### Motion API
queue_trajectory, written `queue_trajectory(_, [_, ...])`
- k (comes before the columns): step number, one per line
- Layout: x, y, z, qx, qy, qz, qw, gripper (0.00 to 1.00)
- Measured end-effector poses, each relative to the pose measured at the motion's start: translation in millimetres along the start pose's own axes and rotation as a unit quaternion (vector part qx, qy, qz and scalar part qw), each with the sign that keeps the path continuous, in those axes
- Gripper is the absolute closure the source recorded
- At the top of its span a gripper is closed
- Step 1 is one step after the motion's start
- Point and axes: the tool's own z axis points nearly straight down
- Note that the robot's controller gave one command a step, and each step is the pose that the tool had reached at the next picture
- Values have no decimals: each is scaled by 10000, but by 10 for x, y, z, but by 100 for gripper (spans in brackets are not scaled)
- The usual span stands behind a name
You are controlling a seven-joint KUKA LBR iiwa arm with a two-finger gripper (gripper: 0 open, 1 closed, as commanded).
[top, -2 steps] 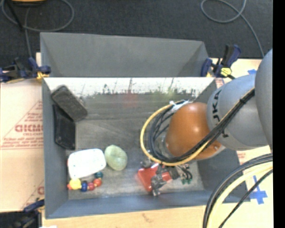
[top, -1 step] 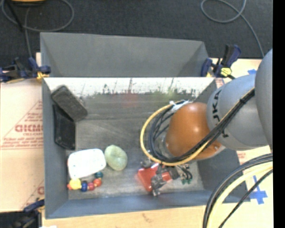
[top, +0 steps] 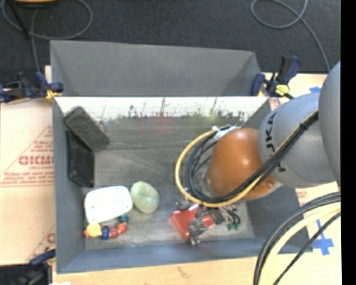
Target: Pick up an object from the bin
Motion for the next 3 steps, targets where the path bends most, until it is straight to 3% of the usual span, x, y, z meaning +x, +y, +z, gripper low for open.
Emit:
queue_trajectory(1, [-6,-195,-308,0,83,-393,9992,100])
queue_trajectory(2, [-345,43,-1397,-41,106,-2196,9755,100])
queue_trajectory(3, [-344,43,-1396,-42,107,-2194,9756,100])
